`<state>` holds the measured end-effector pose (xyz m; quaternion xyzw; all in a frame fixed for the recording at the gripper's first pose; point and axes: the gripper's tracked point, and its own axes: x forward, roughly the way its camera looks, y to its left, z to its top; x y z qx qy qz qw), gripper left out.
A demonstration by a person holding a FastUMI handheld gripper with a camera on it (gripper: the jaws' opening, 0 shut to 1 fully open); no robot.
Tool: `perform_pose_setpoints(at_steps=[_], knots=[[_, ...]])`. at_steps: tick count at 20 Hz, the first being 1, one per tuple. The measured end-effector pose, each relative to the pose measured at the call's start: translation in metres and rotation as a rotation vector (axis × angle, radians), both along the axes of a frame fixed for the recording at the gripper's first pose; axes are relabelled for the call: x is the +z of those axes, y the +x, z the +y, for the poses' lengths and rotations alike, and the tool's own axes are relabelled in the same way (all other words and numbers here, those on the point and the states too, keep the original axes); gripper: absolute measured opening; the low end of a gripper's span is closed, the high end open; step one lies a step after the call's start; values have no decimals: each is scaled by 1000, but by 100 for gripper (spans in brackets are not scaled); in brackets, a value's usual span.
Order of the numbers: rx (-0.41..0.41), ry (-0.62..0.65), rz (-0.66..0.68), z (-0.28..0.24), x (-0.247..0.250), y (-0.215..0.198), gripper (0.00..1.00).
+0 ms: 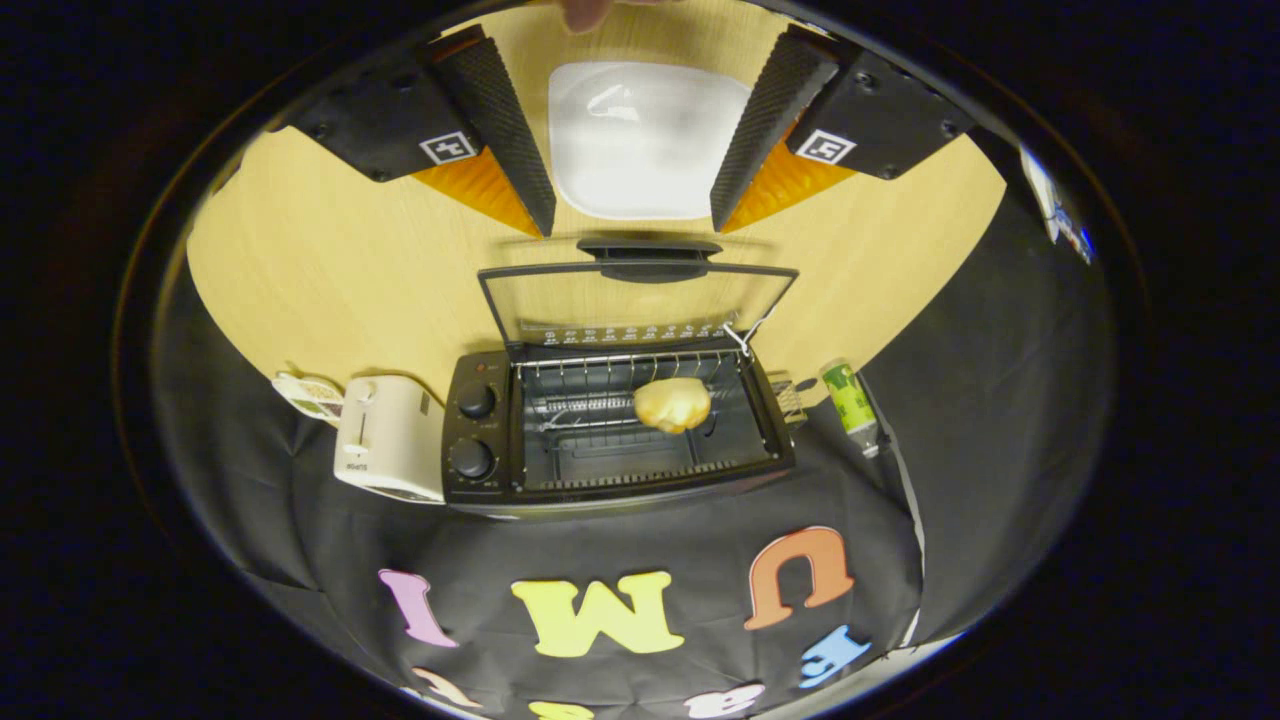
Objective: Open the toaster oven, put the food inside, and close the toaster oven door.
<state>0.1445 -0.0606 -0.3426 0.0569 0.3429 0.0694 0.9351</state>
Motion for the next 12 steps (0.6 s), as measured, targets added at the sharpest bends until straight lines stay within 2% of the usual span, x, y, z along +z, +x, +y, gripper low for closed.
perform_pose_setpoints(at_steps=[12], knots=[[-43,-92,69,7,-48,44,100]])
